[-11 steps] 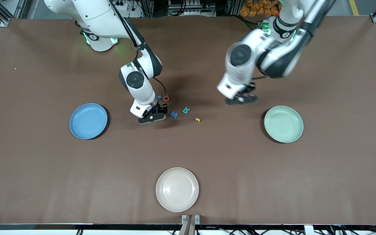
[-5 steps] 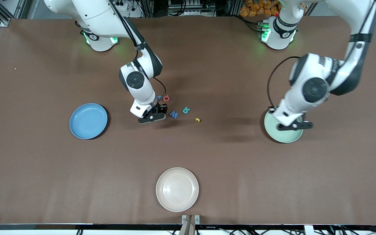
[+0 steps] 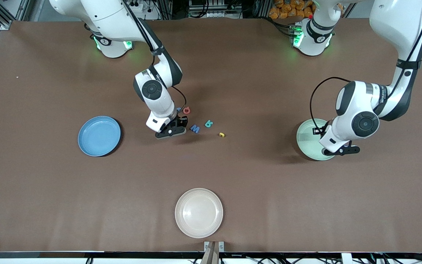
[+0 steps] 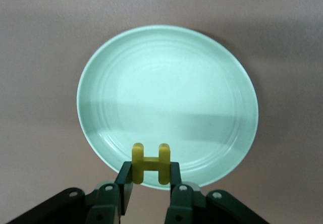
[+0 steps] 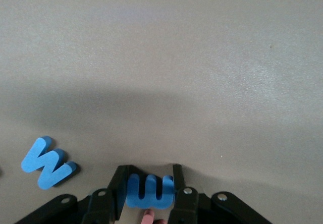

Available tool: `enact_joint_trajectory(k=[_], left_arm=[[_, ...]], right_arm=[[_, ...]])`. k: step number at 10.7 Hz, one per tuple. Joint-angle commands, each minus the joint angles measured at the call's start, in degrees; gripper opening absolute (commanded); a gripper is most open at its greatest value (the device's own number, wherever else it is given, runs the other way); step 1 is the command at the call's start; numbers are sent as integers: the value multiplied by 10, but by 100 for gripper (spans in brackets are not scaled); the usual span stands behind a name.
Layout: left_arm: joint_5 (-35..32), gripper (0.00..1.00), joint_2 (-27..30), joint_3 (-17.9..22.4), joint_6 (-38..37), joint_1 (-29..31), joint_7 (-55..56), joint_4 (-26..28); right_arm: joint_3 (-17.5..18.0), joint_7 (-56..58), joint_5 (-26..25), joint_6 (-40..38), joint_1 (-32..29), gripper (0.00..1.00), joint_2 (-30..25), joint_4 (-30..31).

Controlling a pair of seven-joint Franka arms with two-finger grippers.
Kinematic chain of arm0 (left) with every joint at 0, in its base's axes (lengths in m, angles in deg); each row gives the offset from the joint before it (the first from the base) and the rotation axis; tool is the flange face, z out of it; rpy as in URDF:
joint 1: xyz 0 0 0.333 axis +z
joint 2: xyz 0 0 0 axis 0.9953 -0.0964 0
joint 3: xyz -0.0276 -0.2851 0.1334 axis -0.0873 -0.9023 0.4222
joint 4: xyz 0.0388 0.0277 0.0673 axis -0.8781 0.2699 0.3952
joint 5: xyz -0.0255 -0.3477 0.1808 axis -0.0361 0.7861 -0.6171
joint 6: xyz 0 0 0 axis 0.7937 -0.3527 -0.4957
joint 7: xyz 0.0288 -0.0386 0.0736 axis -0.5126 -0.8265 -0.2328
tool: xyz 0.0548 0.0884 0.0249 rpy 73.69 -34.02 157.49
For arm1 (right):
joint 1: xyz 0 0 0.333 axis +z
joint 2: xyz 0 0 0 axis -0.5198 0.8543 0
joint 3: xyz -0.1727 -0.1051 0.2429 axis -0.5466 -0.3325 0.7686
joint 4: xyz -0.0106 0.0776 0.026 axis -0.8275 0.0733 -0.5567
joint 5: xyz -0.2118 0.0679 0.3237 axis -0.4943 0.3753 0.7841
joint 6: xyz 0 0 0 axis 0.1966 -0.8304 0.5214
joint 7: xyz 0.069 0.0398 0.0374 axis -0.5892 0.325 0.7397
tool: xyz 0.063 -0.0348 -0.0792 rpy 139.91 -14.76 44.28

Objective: Sort upper and lower case letters into plates
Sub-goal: 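Carry the yellow H onto the green plate and open the left gripper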

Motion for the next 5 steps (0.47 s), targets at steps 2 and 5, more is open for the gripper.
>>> enact_joint_trajectory(k=[2,5], left_arm=[[7,100,3,6,-4,-11,-40,-31],[10,100,36,6,-27,-11,-42,-54]], right_arm=[[-11,1,6,-81,-17,31,1,-50],[-12,36,4,-281,-69,30,6,-158]])
